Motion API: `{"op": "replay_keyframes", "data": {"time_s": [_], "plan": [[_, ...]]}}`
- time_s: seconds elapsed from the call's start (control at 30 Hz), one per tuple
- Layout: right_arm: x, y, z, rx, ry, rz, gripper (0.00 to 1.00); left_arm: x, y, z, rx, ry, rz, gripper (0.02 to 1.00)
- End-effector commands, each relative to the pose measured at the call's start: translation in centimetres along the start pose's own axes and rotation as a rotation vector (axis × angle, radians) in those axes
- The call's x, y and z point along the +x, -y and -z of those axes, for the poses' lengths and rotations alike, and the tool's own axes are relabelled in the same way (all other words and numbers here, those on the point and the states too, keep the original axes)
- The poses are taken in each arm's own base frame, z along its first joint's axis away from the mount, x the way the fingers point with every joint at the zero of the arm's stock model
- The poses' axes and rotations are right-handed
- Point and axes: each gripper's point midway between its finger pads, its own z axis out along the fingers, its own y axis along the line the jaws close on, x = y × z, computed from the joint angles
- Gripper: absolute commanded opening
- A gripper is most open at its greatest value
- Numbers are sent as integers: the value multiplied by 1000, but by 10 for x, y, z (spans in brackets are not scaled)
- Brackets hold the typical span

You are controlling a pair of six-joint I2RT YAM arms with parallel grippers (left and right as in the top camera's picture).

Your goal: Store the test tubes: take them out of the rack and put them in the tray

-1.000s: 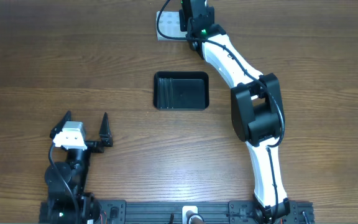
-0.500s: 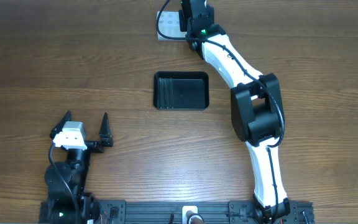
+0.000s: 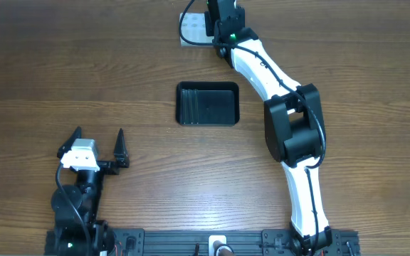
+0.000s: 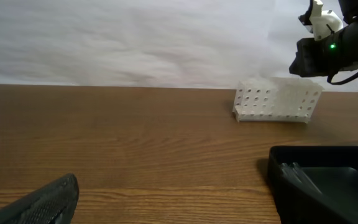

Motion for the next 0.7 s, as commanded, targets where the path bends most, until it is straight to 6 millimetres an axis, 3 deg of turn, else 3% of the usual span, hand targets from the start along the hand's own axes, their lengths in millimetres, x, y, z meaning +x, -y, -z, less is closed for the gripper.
{"op": "replay_keyframes", "data": {"time_s": [0.03, 0.27, 0.4, 0.53, 0.7], "plan": [[-56, 0, 41, -10, 104, -31, 93, 1, 2, 0, 12, 1, -14, 1000], [-147, 18, 138, -37, 295, -68, 93, 1, 2, 0, 12, 1, -14, 1000], [-175, 27, 186, -51, 353, -87, 88, 1, 2, 0, 12, 1, -14, 1000], [-167, 24, 216, -68, 295, -56, 82, 1, 2, 0, 12, 1, -14, 1000], [-101, 10, 219, -115, 25, -108, 75, 1, 2, 0, 12, 1, -14, 1000]]}}
